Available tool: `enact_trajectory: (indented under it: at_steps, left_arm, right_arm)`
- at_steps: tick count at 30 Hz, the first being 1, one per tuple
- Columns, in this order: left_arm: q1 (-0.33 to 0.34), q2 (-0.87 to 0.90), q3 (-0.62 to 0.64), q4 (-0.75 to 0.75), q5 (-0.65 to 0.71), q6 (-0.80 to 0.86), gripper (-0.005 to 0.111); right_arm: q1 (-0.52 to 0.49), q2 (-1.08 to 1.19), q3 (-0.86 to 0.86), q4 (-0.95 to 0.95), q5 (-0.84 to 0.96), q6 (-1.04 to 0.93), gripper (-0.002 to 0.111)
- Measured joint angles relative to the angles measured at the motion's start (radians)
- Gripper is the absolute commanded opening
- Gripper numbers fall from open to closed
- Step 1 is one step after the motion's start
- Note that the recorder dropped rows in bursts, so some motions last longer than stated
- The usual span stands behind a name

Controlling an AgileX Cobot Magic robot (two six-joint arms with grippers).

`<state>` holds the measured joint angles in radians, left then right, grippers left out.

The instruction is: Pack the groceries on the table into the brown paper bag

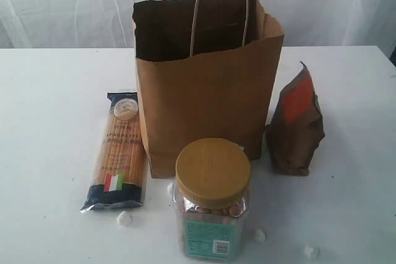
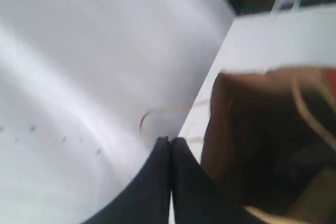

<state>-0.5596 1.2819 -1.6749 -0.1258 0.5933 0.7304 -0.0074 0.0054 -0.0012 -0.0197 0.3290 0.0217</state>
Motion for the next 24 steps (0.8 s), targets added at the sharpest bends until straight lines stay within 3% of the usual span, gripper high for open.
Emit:
enact_trajectory:
  at_steps: [1, 2, 4, 6, 7, 10, 11, 12, 13, 15, 17, 21, 24]
  left_arm:
    - [0.002, -0.002, 0.0, 0.114, 0.039, -0.058, 0.0]
    - [0.027, 0.005, 0.011, 0.327, 0.109, -0.182, 0.0]
    - [0.081, 0.02, 0.056, 0.494, 0.129, -0.319, 0.0]
    - [0.174, 0.044, 0.13, 0.634, 0.123, -0.475, 0.0]
    - [0.281, 0.067, 0.217, 0.693, 0.085, -0.632, 0.0]
    - [0.462, 0.105, 0.38, 0.687, 0.013, -0.844, 0.0]
    - [0.584, 0.137, 0.505, 0.661, -0.006, -0.972, 0.0]
    - [0.639, 0.153, 0.568, 0.653, -0.011, -1.007, 0.0]
    - [0.735, 0.177, 0.693, 0.629, -0.052, -1.066, 0.0]
    - [0.827, 0.176, 0.849, 0.564, -0.167, -1.127, 0.0]
    - [0.858, 0.141, 0.953, 0.532, -0.309, -1.143, 0.0]
    - [0.861, 0.007, 1.08, 0.503, -0.575, -1.178, 0.0]
    - [0.861, -0.11, 1.099, 0.492, -0.653, -1.247, 0.0]
  right_arm:
    - [0.0, 0.0, 0.0, 0.0, 0.0, 0.0, 0.0]
    - [0.0, 0.0, 0.0, 0.0, 0.0, 0.0, 0.0]
    - [0.0, 0.0, 0.0, 0.0, 0.0, 0.0, 0.0]
    - [0.0, 0.0, 0.0, 0.0, 0.0, 0.0, 0.0]
    - [0.0, 0.0, 0.0, 0.0, 0.0, 0.0, 0.0]
    - [0.0, 0.0, 0.0, 0.0, 0.0, 0.0, 0.0]
    - [0.0, 0.0, 0.0, 0.0, 0.0, 0.0, 0.0]
    - [0.0, 0.0, 0.0, 0.0, 0.0, 0.0, 0.0]
    - [0.0, 0.0, 0.0, 0.0, 0.0, 0.0, 0.0]
    - [0.0, 0.0, 0.0, 0.0, 0.0, 0.0, 0.0]
    - [0.0, 0.0, 0.0, 0.0, 0.0, 0.0, 0.0]
    - [0.0, 0.0, 0.0, 0.0, 0.0, 0.0, 0.0]
    - [0.0, 0.0, 0.0, 0.0, 0.0, 0.0, 0.0]
